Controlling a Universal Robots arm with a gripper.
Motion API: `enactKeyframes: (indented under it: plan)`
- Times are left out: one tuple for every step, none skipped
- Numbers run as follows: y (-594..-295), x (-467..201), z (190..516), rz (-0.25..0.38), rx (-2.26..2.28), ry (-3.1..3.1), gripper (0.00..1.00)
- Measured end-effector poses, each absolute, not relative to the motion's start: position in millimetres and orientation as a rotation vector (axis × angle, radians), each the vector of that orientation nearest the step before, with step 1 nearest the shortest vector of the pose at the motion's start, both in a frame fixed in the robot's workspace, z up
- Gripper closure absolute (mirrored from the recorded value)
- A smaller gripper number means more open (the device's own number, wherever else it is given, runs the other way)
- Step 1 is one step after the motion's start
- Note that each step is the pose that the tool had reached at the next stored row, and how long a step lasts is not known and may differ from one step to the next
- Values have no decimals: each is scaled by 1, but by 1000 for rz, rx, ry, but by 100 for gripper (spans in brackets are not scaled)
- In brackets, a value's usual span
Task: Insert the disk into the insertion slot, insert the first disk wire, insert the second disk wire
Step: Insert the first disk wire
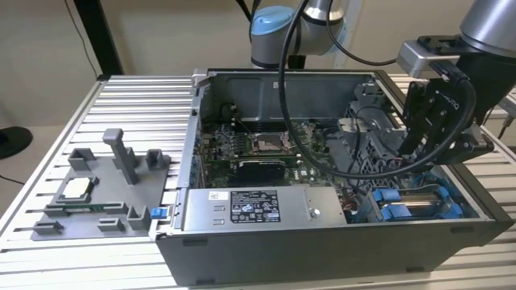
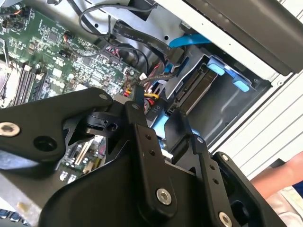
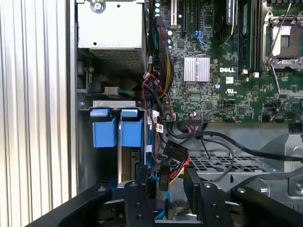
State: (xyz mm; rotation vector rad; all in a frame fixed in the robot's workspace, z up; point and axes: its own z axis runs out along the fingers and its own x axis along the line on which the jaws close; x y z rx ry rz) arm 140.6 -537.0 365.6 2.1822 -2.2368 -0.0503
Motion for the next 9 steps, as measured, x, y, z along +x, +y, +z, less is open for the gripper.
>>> enactKeyframes:
  plan:
    - [-537, 141, 366, -50, 2182, -2237, 100]
    - [-537, 141, 366, -50, 2182, -2237, 100]
    - [-537, 141, 366, -50, 2182, -2237, 100]
    - [-537, 141, 366, -50, 2182, -2237, 100]
    - [-537, 141, 366, -50, 2182, -2237, 100]
    - [-537, 141, 366, -50, 2182, -2237, 100]
    - [-537, 141, 366, -50, 2182, -2237, 100]
    - [-537, 141, 366, -50, 2182, -2237, 100]
    - [-537, 141, 366, -50, 2182, -2237, 100]
